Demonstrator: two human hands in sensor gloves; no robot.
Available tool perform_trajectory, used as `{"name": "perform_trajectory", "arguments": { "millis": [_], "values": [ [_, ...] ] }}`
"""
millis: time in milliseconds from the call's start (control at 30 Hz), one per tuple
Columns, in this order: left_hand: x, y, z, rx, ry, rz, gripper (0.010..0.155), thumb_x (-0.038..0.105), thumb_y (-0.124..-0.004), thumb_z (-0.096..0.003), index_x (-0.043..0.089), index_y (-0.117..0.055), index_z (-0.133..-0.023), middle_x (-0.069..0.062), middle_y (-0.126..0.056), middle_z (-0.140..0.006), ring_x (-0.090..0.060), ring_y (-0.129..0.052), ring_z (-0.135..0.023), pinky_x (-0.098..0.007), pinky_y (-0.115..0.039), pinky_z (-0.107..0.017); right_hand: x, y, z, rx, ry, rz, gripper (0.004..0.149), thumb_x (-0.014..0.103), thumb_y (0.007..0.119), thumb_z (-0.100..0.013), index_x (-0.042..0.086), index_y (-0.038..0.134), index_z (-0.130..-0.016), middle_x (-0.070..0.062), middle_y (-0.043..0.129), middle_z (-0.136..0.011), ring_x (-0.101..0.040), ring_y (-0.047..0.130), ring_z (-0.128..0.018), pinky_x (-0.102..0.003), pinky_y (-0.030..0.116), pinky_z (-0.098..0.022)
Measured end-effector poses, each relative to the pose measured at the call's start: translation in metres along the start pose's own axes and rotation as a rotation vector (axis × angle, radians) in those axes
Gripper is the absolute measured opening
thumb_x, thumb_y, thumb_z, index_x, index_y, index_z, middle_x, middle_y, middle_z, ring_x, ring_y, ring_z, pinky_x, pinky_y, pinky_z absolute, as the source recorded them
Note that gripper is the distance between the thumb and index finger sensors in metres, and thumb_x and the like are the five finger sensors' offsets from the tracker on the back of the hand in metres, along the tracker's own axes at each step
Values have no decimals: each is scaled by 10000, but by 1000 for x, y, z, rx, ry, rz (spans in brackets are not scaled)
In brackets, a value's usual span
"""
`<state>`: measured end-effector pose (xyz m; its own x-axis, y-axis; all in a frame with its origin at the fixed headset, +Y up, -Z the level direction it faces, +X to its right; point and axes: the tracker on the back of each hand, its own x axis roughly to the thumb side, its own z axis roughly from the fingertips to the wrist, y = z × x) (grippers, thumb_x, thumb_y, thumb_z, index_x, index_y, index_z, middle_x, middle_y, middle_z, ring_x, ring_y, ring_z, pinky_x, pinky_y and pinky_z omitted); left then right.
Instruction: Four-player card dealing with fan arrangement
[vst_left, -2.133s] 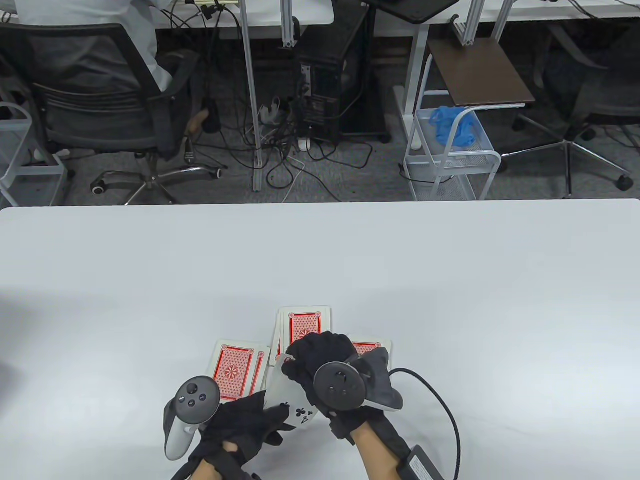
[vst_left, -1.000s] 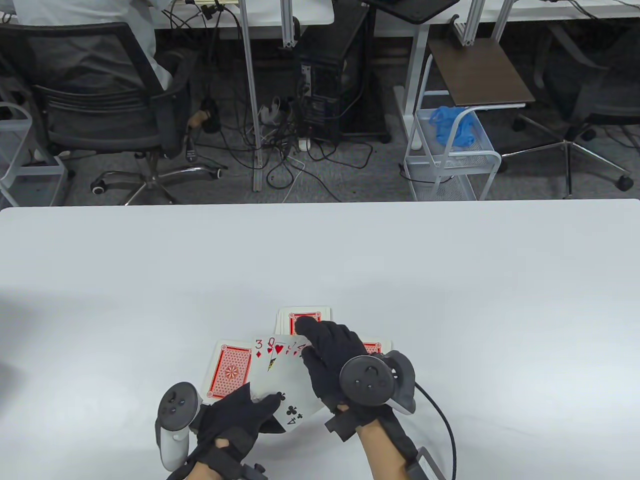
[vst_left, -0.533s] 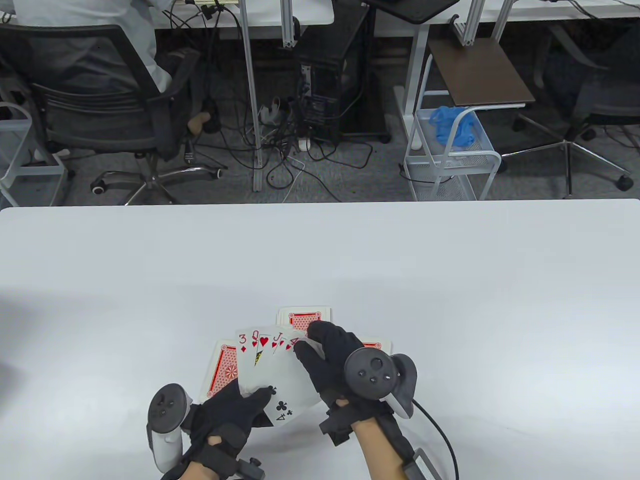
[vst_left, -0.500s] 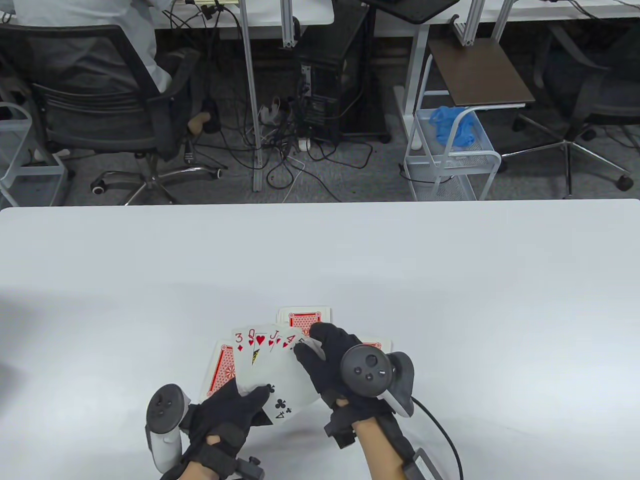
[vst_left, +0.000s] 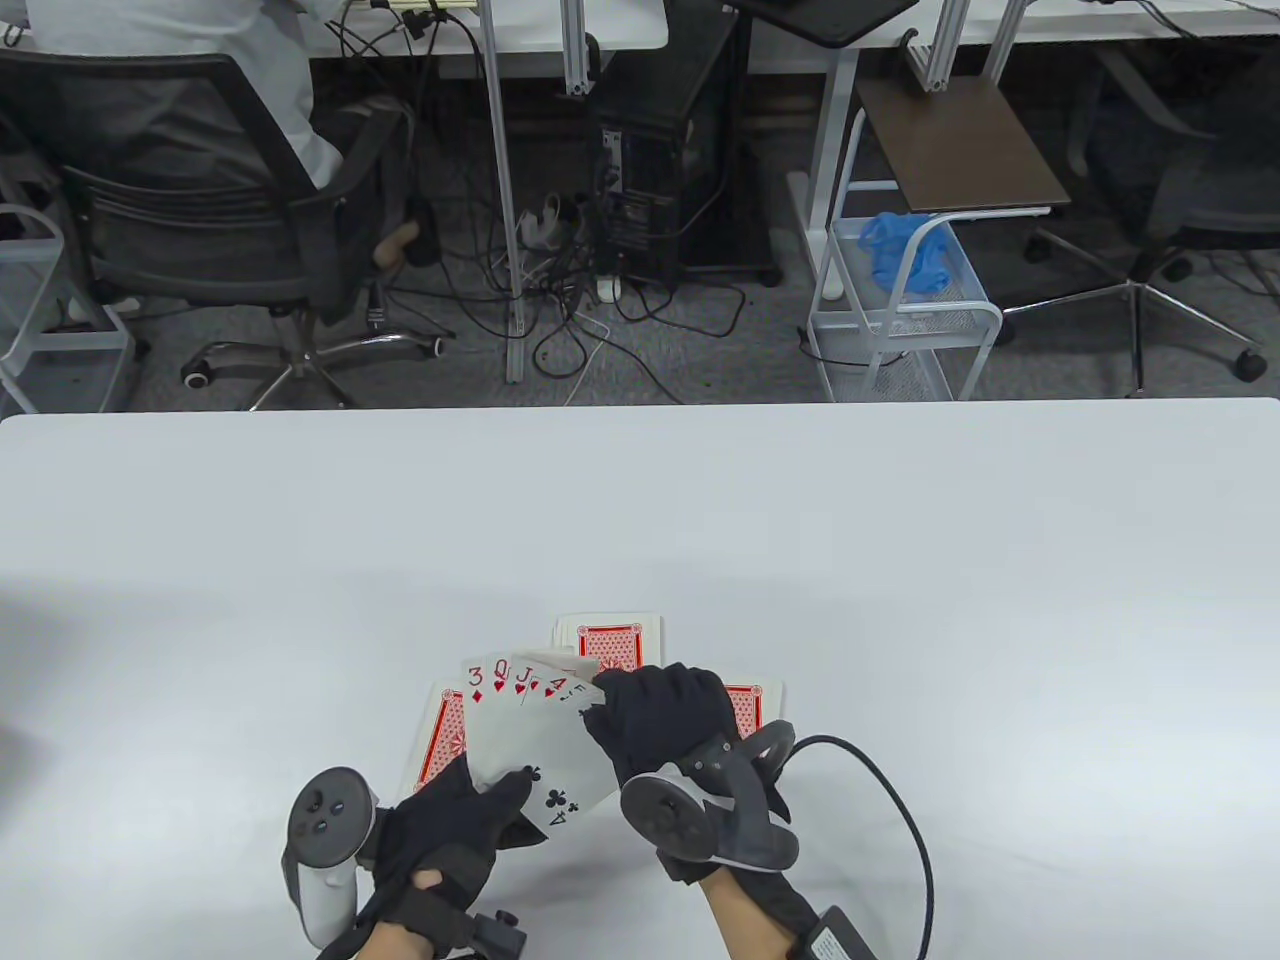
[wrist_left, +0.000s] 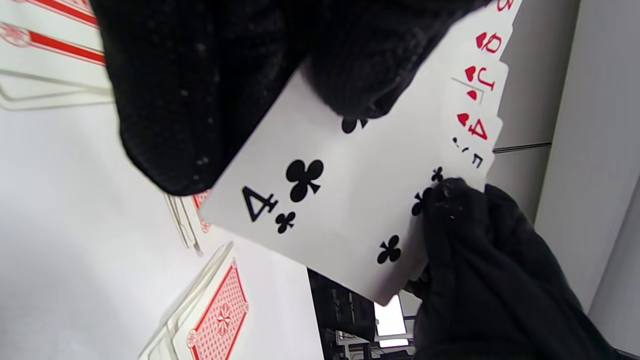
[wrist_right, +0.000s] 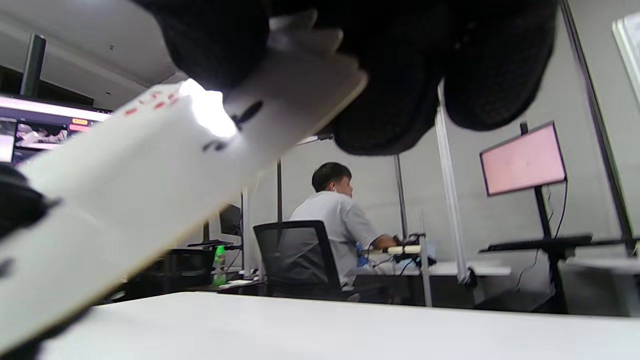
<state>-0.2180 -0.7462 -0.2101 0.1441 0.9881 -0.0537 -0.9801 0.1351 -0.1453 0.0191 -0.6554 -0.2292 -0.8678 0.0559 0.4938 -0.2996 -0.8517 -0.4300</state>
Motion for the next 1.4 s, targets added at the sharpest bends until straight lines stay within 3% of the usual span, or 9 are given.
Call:
{"name": "perform_trajectory", "arguments": {
  "millis": [100,233,300,600,733,833,900,1033,1400],
  "values": [
    [-1,0,1,-15,-19,62,440,312,-855,-465,182,-899,-883,-68,-1097,-777,-300,-1203,-610,-368,-1055,-407,-4,2,1,-21,132,19,585,447,669,-558,37,761,-965,-107,928,-737,-349,974,-596,-641,769,-520],
    [-4,0,0,-21,3,95,437,308,-853,-468,179,-894,-884,-74,-1095,-772,-310,-1203,-595,-372,-1055,-396,-19,16,2,80,279,-414,712,565,720,-540,13,756,-989,-143,927,-769,-390,977,-601,-661,768,-508],
    [-8,0,-2,-73,0,100,436,329,-850,-481,179,-887,-889,-70,-1094,-773,-299,-1205,-592,-365,-1056,-396,-27,21,3,102,295,-567,527,472,811,-523,95,804,-891,-57,950,-669,-303,1010,-525,-608,821,-470],
    [-5,-4,-1,-37,11,35,445,344,-920,-460,190,-895,-876,-48,-1103,-763,-273,-1215,-583,-351,-1067,-382,-23,22,5,86,273,-529,433,388,778,-519,117,810,-856,-25,951,-644,-266,1012,-511,-581,837,-467],
    [-2,0,1,13,5,25,435,331,-912,-445,203,-910,-860,-39,-1121,-738,-263,-1228,-554,-336,-1080,-363,-26,28,6,93,301,-678,473,367,750,-552,98,748,-942,-69,916,-743,-317,984,-585,-617,795,-508],
    [0,2,2,36,-5,-2,435,328,-916,-440,199,-915,-855,-43,-1124,-731,-264,-1231,-546,-336,-1083,-353,-28,29,9,118,382,-536,601,582,729,-537,87,814,-866,-63,947,-621,-327,1001,-501,-624,810,-457],
    [0,3,2,53,7,6,437,319,-917,-440,194,-913,-859,-48,-1115,-742,-269,-1231,-543,-336,-1084,-352,-28,28,8,155,387,-454,506,560,735,-531,136,855,-778,-11,962,-536,-282,1022,-453,-596,839,-436],
    [-3,5,1,61,38,69,438,313,-918,-439,192,-912,-860,-50,-1124,-732,-265,-1235,-537,-333,-1087,-347,-29,30,5,188,349,-652,404,395,783,-543,124,818,-840,-31,947,-615,-291,1005,-534,-603,819,-486],
    [-8,12,0,85,66,117,437,309,-918,-442,205,-902,-866,-41,-1114,-745,-257,-1234,-535,-323,-1088,-342,-38,35,7,245,397,-860,605,239,798,-559,7,612,-1087,-194,814,-920,-442,884,-754,-693,700,-576]
  ]
}}
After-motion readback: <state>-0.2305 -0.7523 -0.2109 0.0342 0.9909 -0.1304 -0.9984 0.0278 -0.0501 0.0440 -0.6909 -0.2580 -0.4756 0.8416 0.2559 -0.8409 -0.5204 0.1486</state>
